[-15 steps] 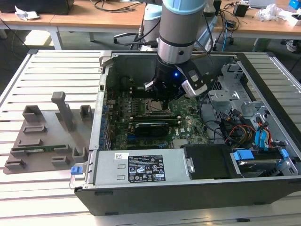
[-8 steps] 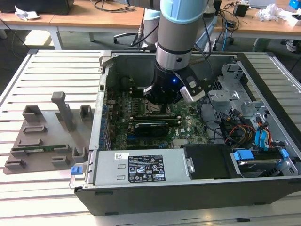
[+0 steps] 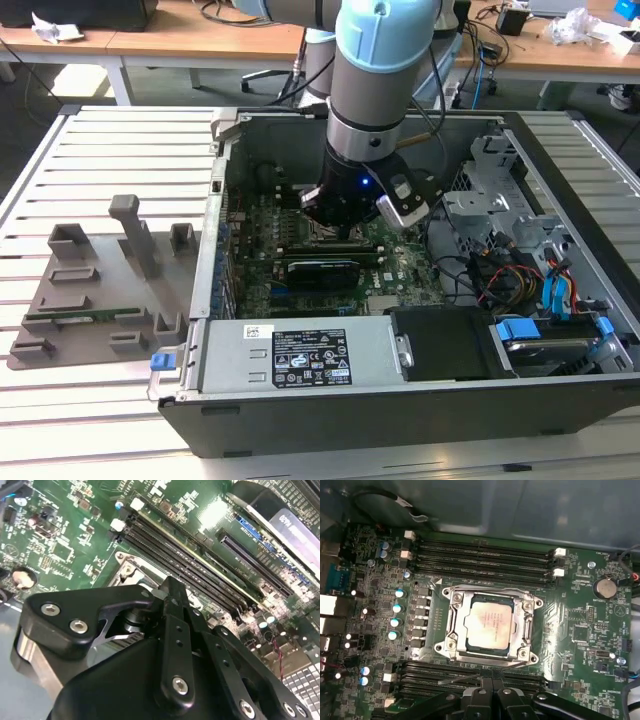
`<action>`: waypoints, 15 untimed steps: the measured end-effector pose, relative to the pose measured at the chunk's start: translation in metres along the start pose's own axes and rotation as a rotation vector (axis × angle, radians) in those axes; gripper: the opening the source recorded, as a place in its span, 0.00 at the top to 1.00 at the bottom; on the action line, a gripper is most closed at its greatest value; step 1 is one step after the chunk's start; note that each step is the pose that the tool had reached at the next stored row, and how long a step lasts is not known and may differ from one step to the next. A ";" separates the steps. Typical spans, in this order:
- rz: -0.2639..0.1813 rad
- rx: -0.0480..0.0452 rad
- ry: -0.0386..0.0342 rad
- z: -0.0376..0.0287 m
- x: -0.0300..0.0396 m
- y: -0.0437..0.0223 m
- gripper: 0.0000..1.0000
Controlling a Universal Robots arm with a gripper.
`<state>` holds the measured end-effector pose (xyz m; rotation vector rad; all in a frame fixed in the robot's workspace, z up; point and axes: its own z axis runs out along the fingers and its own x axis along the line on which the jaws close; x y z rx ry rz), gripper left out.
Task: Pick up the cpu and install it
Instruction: 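Install the second cpu locking lever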
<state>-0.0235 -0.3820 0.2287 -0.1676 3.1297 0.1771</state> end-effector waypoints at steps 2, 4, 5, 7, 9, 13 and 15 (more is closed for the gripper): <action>0.000 0.0000 0.0000 0.0038 0.0031 -0.0001 0.89; 0.000 0.0000 0.0000 0.0100 0.0109 0.0000 0.89; 0.000 0.0000 0.0000 0.0131 0.0158 0.0002 0.89; 0.000 -0.0007 0.0000 0.0186 0.0240 0.0005 0.89; 0.000 -0.0084 -0.0008 0.0202 0.0295 0.0009 0.89; 0.000 -0.0382 -0.0040 0.0230 0.0425 0.0020 0.89; 0.000 -0.0453 -0.0048 0.0244 0.0446 0.0020 0.89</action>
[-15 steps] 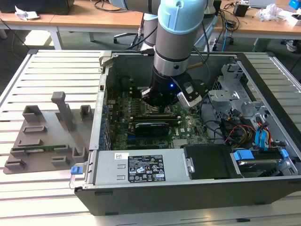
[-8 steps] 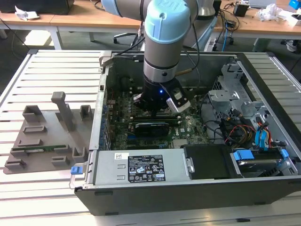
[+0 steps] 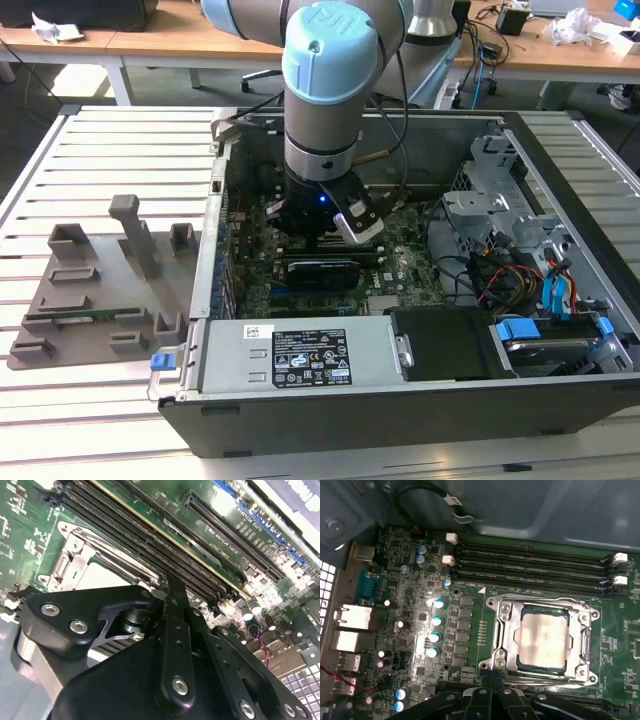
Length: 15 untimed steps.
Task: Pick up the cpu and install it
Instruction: 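Install the second cpu locking lever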
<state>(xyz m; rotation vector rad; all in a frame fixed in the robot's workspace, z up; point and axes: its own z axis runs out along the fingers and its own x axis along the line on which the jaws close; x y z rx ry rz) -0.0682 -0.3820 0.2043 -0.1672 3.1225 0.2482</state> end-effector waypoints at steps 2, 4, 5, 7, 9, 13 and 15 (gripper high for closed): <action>0.000 -0.0075 -0.0006 0.0016 0.0016 0.0002 0.89; -0.002 -0.0122 -0.0012 0.0043 0.0026 0.0029 0.89; -0.003 -0.0134 -0.0009 0.0058 0.0032 0.0036 0.89; -0.008 -0.0133 -0.0025 0.0060 0.0048 0.0038 0.89; -0.010 -0.0102 -0.0049 -0.0014 0.0047 0.0056 0.89; -0.010 0.0333 0.0005 -0.0053 0.0014 0.0104 0.89; -0.010 0.0510 0.0034 -0.0049 -0.0024 0.0121 0.89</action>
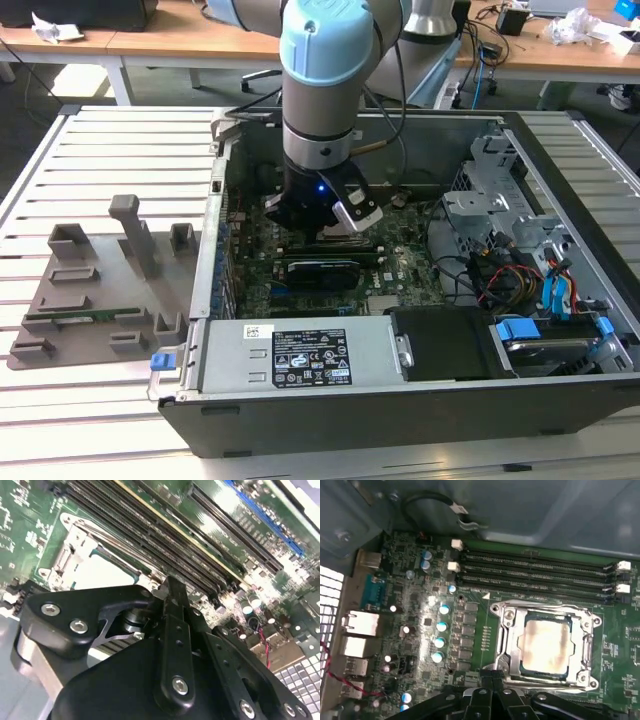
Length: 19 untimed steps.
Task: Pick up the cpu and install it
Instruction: 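Install the second cpu locking lever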
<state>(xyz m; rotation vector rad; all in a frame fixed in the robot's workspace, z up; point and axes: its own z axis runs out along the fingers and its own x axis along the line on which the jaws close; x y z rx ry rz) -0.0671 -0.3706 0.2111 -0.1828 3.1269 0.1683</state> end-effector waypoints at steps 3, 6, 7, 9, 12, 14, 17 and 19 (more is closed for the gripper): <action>0.001 0.0122 0.0081 0.0003 -0.0127 0.0022 0.89; 0.001 0.0218 0.0120 0.0005 -0.0177 0.0032 0.89; 0.001 0.0266 0.0128 0.0005 -0.0189 0.0035 0.89; 0.001 0.0311 0.0136 0.0006 -0.0205 0.0041 0.89; 0.002 0.0408 0.0163 0.0008 -0.0247 0.0059 0.89; 0.002 0.0505 0.0202 0.0012 -0.0304 0.0084 0.89; 0.002 0.0556 0.0238 0.0014 -0.0360 0.0101 0.89; 0.002 0.0575 0.0249 0.0014 -0.0387 0.0107 0.89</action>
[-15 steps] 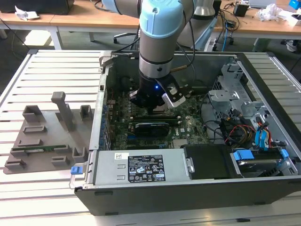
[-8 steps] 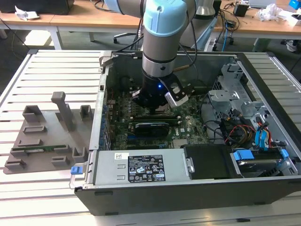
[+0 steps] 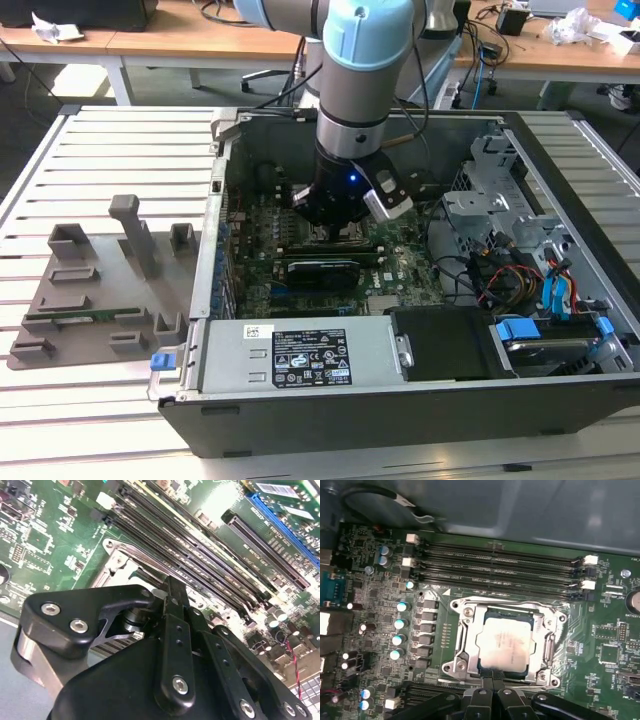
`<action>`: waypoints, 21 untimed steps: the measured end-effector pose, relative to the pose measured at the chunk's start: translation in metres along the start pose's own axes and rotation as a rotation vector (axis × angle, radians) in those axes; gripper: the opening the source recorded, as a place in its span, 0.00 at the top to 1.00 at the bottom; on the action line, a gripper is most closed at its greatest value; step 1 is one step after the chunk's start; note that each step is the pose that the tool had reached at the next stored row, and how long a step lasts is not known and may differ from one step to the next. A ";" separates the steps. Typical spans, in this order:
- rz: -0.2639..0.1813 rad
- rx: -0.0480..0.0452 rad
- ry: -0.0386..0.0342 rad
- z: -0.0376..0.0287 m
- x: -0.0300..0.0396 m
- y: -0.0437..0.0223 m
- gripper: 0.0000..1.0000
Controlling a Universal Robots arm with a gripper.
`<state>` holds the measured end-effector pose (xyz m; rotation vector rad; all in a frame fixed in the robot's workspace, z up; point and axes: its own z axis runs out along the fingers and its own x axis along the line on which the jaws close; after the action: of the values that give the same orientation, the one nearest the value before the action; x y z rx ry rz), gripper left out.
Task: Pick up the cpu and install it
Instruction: 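Install the second cpu locking lever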
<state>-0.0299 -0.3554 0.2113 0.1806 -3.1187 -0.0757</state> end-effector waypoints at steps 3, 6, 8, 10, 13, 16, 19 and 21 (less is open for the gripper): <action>0.000 0.0014 0.0011 0.0000 -0.0031 0.0004 0.89; 0.000 0.0042 0.0029 -0.0001 -0.0063 0.0010 0.89; 0.000 0.0067 0.0041 0.0000 -0.0084 0.0029 0.89; 0.000 0.0103 0.0050 0.0002 -0.0116 0.0087 0.89; 0.001 0.0222 0.0064 0.0005 -0.0138 0.0173 0.89; 0.002 0.0772 0.0128 -0.0002 -0.0163 0.0324 0.89; 0.002 0.1045 0.0158 -0.0012 -0.0175 0.0408 0.89; 0.003 0.1149 0.0171 -0.0056 -0.0176 0.0436 0.89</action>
<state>-0.0173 -0.3104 0.2187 0.1776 -3.1075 0.1048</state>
